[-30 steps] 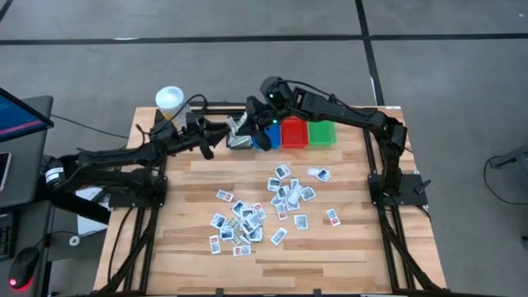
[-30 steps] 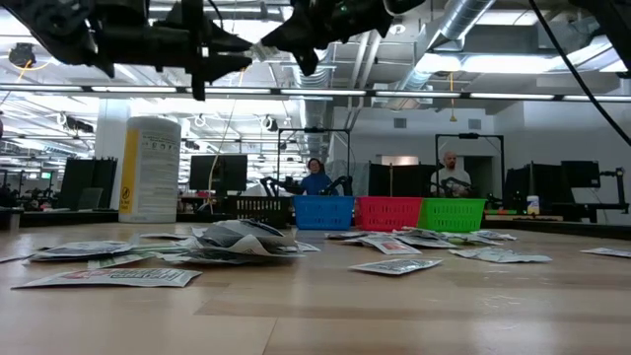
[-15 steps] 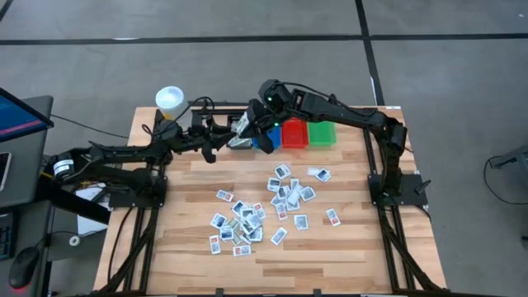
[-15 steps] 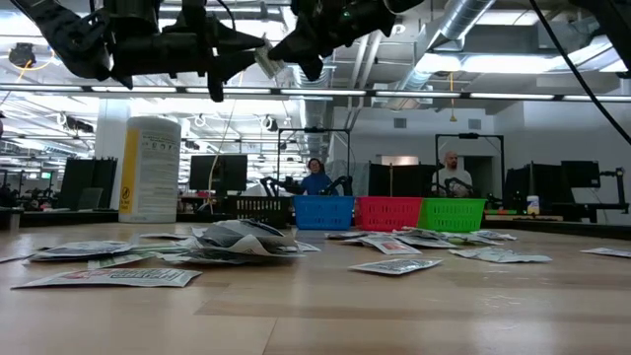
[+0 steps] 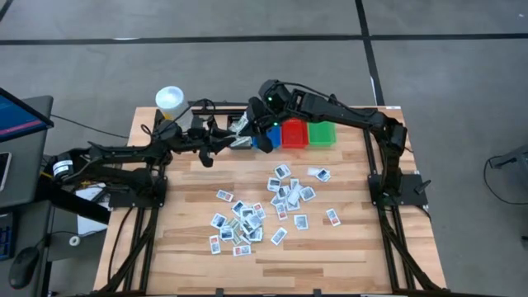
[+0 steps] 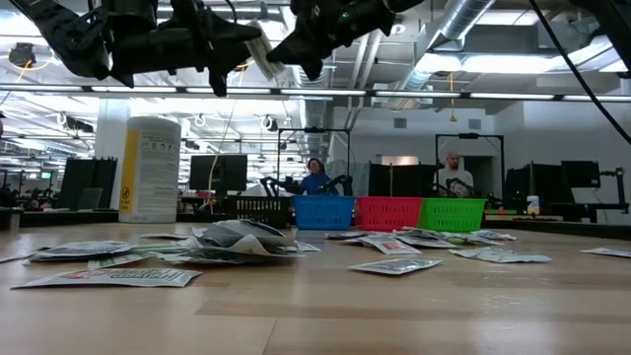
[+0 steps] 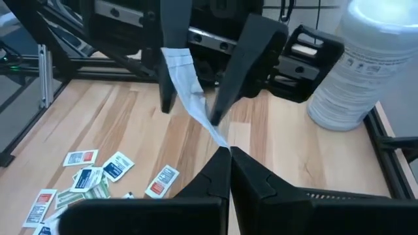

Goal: Pick & Place First Aid Supplies
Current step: Put the green bandage pack in the black bin

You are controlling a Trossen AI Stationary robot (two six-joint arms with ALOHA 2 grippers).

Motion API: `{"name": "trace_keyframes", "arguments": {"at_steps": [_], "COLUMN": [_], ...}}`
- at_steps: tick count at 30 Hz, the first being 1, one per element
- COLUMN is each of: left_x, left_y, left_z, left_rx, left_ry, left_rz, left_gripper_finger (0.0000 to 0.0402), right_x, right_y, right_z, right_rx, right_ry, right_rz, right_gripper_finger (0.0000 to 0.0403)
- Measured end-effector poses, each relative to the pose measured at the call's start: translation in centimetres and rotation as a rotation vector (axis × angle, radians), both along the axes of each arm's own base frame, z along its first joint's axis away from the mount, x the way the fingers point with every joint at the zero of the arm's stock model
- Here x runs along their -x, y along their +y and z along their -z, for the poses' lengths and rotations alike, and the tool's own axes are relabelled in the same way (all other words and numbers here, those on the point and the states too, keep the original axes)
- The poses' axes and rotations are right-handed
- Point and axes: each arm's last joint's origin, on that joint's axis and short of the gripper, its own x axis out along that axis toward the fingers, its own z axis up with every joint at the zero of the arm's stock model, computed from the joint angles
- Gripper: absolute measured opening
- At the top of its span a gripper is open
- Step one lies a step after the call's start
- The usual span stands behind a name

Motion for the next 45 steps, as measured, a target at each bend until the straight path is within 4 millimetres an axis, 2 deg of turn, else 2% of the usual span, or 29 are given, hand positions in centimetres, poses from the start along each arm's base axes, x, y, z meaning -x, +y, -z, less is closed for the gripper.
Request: {"name": "trace_keyframes", "arguments": {"at_steps": [7, 14, 18, 24, 31, 38, 41, 45], "left_x": [0.0, 0.0, 0.0, -0.1, -0.2, -0.1, 0.2, 0.9], "left_y": [0.1, 0.1, 0.1, 0.1, 0.1, 0.7, 1.5, 2.7], "left_z": [0.0, 0.0, 0.2, 0.8, 1.0, 1.6, 2.4, 3.5], "left_rx": [0.006, 0.009, 0.015, 0.041, 0.047, 0.078, 0.117, 0.19], "left_ry": [0.0, 0.001, 0.014, 0.086, 0.103, 0.152, 0.221, 0.319], "left_rz": [-0.018, -0.021, -0.021, 0.004, 0.001, -0.142, -0.25, -0.36], "left_gripper_finger": [0.0105, 0.01, 0.0077, 0.001, 0.0007, 0.0007, 0.0007, 0.001], "right_x": [-0.3, -0.4, -0.4, -0.3, 0.1, 0.5, 0.8, 1.0], "right_y": [1.4, 1.6, 1.6, 1.7, 1.6, 1.3, 1.1, 0.9], "right_z": [0.0, 0.1, 0.1, 0.3, 0.9, 1.3, 1.8, 3.6], "right_rx": [-0.004, -0.004, -0.006, -0.01, 0.036, 0.081, 0.072, 0.057], "right_ry": [0.006, 0.007, 0.01, 0.035, 0.106, 0.179, 0.211, 0.261], "right_rz": [-0.035, -0.04, -0.04, -0.037, -0.023, 0.066, 0.071, 0.071], "right_gripper_finger": [0.0, 0.0, 0.0, 0.0003, 0.005, 0.0102, 0.0112, 0.0112]}}
